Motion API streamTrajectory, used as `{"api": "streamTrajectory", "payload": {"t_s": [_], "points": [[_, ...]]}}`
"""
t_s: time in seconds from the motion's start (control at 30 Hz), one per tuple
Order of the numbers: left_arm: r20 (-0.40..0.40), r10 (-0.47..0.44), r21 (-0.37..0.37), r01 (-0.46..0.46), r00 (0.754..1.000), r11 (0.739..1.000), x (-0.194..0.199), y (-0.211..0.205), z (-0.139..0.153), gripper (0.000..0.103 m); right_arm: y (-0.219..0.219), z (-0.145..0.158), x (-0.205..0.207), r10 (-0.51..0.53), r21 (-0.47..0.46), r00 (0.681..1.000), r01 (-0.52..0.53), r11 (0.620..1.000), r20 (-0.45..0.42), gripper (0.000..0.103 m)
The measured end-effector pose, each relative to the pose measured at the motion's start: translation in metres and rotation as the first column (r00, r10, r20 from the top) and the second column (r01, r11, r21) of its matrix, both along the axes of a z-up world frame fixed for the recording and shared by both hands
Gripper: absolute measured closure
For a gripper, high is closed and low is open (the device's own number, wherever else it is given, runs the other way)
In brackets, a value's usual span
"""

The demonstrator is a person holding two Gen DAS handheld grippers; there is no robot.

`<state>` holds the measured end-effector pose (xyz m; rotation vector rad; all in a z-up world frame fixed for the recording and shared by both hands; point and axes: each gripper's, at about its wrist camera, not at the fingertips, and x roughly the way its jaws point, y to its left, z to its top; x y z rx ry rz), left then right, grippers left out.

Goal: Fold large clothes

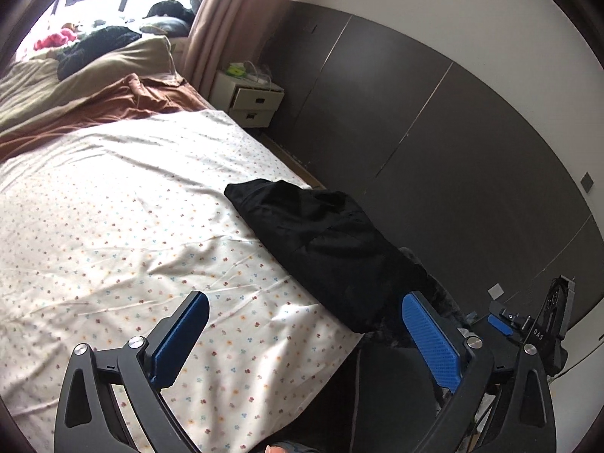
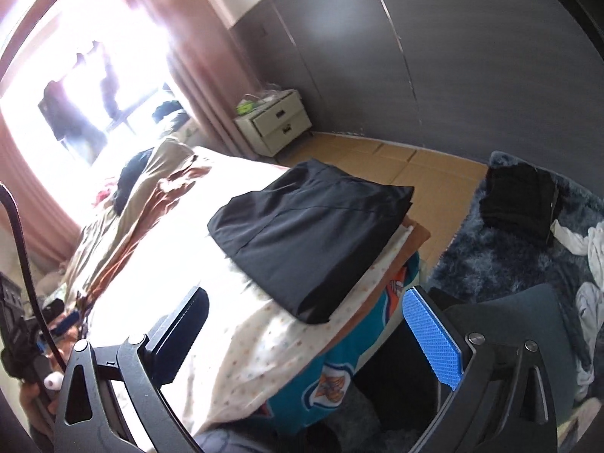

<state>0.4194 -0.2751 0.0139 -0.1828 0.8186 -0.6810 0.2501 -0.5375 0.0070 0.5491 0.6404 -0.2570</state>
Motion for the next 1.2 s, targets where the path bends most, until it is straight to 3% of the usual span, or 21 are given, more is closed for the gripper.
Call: {"api": "streamTrajectory", "payload": {"t_s": [0.33,0.63,0.87,1.2], "points": [[0.136,0.065,0.015,-0.068,0.989,0.998,-0.084,0.076,0.028,0.001,0.066,0.022,-0.045,0.092,-0.069,0.995,-0.089,0.994,0.048,0.0],[0.211,0.151,0.026,-0.16,0.966,0.987,-0.155,0.133,0.027,0.001,0.109,0.027,-0.085,0.164,-0.113,0.984,-0.155,0.981,0.074,0.0],[0.304,0.221,0.036,-0.243,0.927,0.969,-0.216,0.168,0.024,0.001,0.139,0.025,-0.119,0.209,-0.169,0.974,-0.192,0.967,0.091,0.0],[0.35,0.303,0.028,-0.334,0.886,0.942,-0.283,0.197,0.004,0.001,0.181,0.017,-0.156,0.236,-0.208,0.963,-0.206,0.956,0.131,0.0]]}}
